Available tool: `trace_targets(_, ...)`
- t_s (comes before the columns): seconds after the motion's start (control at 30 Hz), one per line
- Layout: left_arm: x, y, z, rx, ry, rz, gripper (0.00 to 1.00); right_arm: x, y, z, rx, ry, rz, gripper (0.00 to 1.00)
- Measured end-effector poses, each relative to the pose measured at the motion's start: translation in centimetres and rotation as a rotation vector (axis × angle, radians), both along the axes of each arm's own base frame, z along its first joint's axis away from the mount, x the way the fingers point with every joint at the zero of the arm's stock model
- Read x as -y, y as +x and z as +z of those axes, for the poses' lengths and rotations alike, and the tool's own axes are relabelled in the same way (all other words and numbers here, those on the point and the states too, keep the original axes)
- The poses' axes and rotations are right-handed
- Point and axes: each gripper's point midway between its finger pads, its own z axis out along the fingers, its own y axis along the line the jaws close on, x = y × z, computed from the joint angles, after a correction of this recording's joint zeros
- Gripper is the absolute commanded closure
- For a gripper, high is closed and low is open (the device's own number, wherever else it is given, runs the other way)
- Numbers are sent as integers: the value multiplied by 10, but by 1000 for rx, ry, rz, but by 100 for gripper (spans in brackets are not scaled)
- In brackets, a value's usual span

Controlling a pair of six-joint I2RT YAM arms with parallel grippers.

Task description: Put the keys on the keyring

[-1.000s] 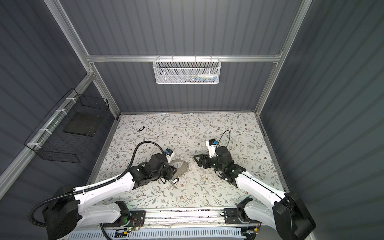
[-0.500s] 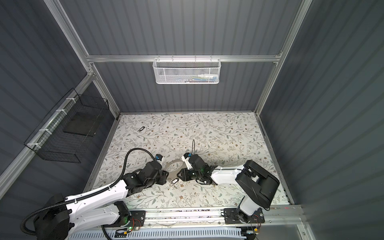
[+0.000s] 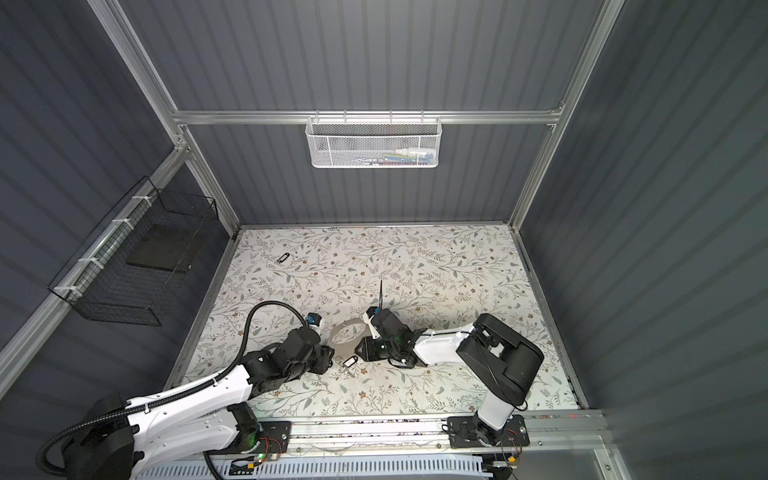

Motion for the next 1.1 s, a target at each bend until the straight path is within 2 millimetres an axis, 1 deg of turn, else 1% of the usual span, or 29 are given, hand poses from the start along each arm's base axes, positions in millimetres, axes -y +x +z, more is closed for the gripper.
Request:
trace_targets(0.13,1,1,0,3,-3,0,53,-5,2,-1,-3,-1,4,76)
trace_targets(0.23,1,1,0,3,-4,0,53,-8,3,-2,-5,-1,11,76)
trace_targets(0.37,1,1,0,4,-6,0,53,-10,0,-2,-8,-7,22,81)
trace_targets(0.47,1,1,0,4,-6,0,53,-10,-2,-3,-6,-13,31,86)
trace_targets(0.6,1,1,-1,3,-6,0,53,-11,-5,-3,4,-19,43,98)
trace_targets(0.7,1,1,0,4,-8,1,53,-11,-3,1,21,-21,41,100)
trace_targets(0.83,2,1,5,15,-22,3,52,-8,0,18,78,-17,44,100)
trace_targets(0.93,4,3,14,31,-39,3,51,-4,3,39,153,-18,53,100)
trace_targets(1.03,9,10,33,67,-67,3,51,3,9,63,251,-27,63,100)
trace_targets(1.1,16,17,54,106,-94,0,50,8,12,83,329,-32,67,100)
